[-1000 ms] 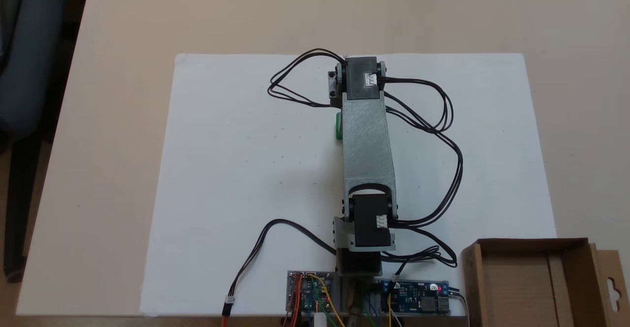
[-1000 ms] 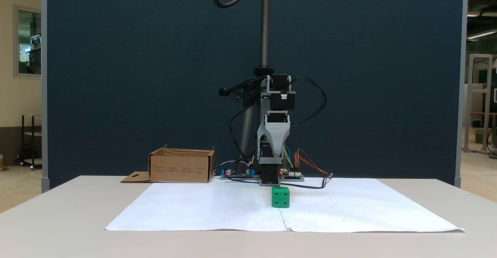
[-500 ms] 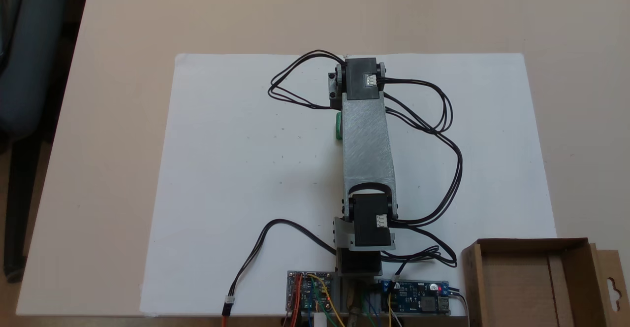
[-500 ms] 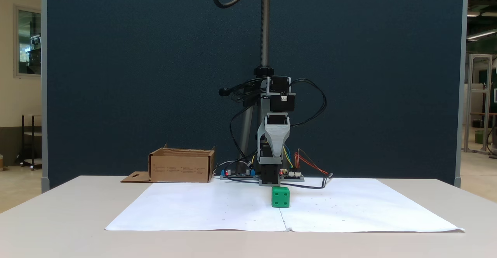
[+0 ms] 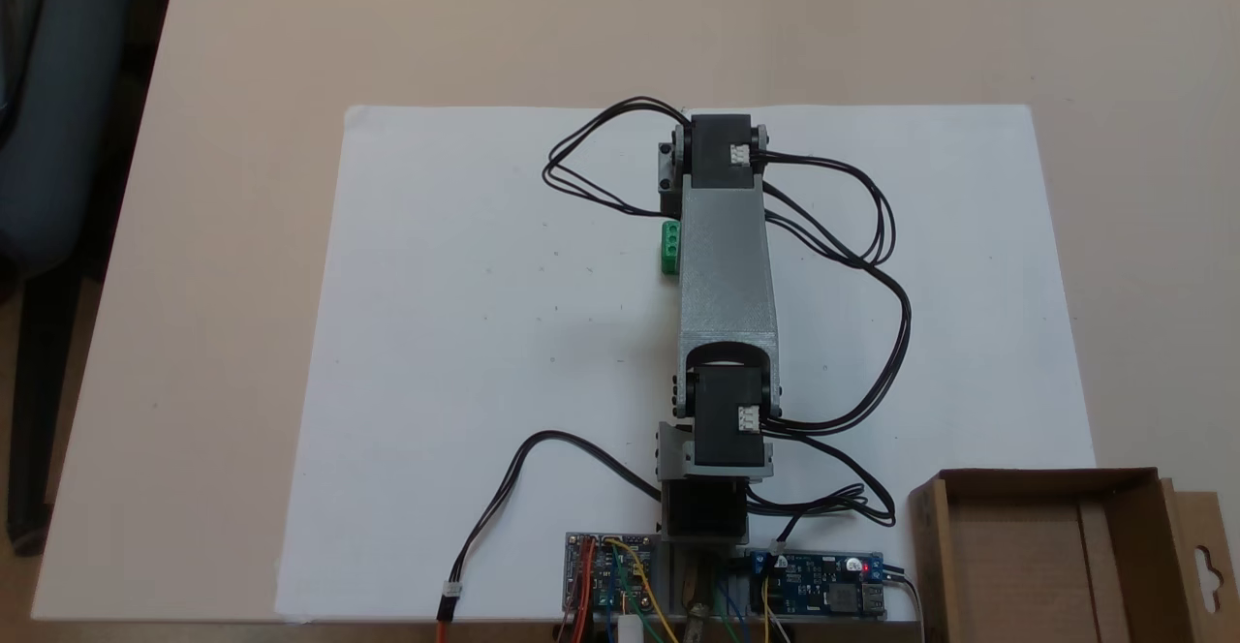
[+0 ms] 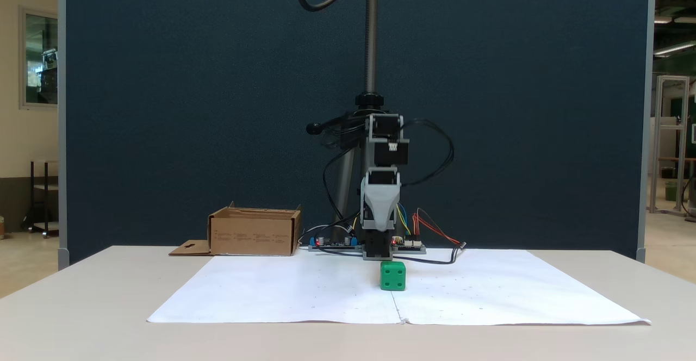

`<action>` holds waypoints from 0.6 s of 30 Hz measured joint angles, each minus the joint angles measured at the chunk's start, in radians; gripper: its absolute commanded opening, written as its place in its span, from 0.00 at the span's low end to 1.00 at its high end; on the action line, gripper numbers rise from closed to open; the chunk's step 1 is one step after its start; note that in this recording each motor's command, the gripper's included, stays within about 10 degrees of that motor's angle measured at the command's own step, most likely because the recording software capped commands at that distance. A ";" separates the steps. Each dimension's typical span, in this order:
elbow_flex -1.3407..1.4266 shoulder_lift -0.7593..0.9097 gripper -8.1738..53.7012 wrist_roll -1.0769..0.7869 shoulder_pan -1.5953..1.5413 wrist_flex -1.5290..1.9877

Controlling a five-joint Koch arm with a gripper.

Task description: Grasp a green dice and put it in the bin.

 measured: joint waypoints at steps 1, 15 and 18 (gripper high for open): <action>0.015 0.000 0.86 0.000 0.000 -0.028; 0.069 -0.086 0.85 0.000 -0.009 -0.181; 0.072 -0.114 0.85 0.000 -0.025 -0.181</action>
